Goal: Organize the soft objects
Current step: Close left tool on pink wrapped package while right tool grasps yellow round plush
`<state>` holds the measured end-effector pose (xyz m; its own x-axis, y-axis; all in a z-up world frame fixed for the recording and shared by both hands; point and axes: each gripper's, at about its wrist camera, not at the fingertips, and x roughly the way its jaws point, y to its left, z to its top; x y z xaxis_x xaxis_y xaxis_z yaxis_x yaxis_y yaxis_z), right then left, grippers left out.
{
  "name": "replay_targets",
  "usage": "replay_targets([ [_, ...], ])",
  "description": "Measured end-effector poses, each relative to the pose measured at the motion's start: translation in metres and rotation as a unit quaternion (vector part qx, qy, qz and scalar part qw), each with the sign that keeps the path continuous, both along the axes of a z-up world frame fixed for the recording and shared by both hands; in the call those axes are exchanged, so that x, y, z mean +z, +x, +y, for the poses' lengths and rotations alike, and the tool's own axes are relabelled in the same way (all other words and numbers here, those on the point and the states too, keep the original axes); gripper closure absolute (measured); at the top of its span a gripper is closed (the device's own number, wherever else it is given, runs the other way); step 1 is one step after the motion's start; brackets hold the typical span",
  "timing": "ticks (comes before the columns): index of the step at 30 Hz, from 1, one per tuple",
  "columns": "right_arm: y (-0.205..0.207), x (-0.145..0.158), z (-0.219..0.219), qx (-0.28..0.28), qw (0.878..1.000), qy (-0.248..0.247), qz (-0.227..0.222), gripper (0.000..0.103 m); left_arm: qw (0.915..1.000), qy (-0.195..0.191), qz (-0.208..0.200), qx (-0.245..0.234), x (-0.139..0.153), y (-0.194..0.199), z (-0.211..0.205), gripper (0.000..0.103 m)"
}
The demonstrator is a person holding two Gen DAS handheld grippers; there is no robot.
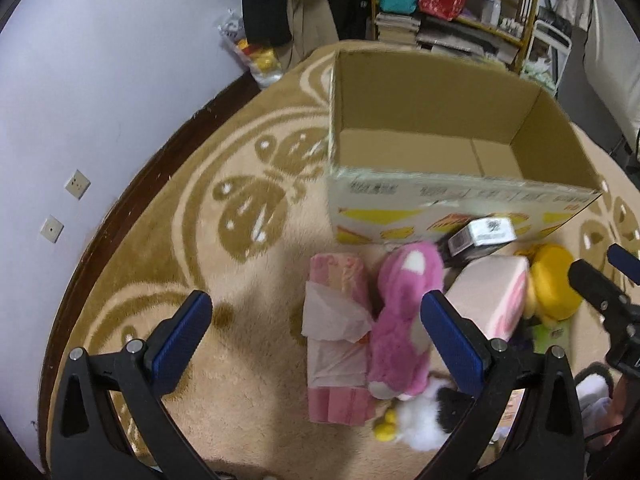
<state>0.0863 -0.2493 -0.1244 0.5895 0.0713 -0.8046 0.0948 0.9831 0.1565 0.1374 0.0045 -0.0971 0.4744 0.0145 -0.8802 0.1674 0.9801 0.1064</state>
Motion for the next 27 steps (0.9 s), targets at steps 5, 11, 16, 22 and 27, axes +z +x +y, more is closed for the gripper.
replay_targets([
  [5,0.004,-0.01,-0.015,-0.024,0.999,0.013,0.018,0.0,0.9994,-0.001,0.028,0.022,-0.014,0.007,0.011,0.0],
  [11,0.007,-0.023,-0.026,-0.042,0.998,0.022,0.044,0.0,0.9975,-0.008,0.055,0.043,-0.028,0.014,0.024,0.0],
  [16,0.01,-0.033,-0.024,-0.036,0.997,0.016,0.062,0.0,0.9933,-0.021,0.093,0.065,-0.05,0.02,0.032,0.0],
  [22,0.013,-0.045,-0.021,-0.031,0.996,0.002,0.084,0.003,0.99,-0.041,0.113,0.074,-0.064,0.023,0.033,0.0],
  [27,0.015,-0.054,-0.025,-0.036,0.994,0.006,0.102,0.012,0.9832,-0.076,0.137,0.093,-0.074,0.028,0.043,0.0],
])
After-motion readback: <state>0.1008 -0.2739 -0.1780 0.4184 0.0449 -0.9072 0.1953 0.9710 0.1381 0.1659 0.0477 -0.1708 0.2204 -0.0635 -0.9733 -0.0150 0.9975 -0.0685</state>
